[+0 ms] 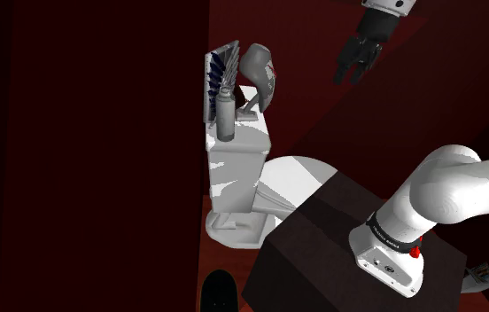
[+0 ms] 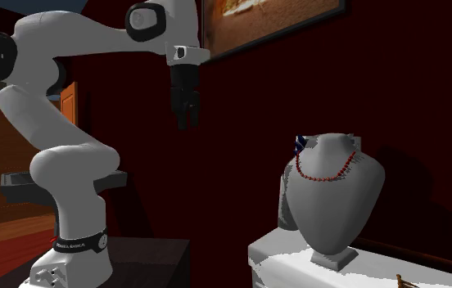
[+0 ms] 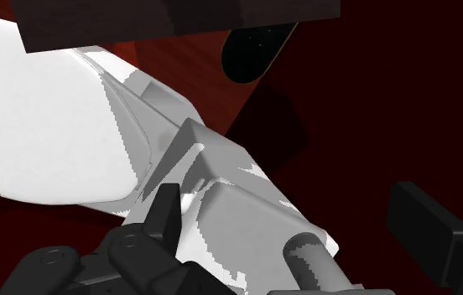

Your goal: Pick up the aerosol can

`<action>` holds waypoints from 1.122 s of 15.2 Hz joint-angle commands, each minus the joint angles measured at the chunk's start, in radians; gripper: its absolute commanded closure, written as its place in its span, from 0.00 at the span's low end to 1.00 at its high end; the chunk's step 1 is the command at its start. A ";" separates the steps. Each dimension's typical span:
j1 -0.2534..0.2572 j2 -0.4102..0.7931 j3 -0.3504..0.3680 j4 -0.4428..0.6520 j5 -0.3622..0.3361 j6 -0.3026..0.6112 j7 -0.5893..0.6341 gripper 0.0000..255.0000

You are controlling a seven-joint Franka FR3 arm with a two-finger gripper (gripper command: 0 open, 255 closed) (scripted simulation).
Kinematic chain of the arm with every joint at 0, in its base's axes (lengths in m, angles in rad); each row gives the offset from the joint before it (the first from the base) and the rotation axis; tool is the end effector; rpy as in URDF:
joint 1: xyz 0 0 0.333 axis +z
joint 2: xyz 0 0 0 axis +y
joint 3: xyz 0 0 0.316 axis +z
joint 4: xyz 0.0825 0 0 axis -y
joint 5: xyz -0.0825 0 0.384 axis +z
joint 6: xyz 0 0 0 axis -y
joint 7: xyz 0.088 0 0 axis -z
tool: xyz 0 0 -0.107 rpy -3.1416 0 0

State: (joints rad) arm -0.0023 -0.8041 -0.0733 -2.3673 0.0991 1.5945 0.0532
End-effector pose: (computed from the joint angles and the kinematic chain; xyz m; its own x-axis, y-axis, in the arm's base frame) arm 0.3041 -0.0195 0.5932 0.9938 -0.1095 0.0216 -0.1049 -0.9827 -0.1526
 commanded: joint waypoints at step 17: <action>0.043 0.609 0.136 0.338 0.053 0.239 0.209 0.00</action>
State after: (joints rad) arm 0.0398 -0.2418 0.0590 -2.0647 0.1536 1.8249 0.2515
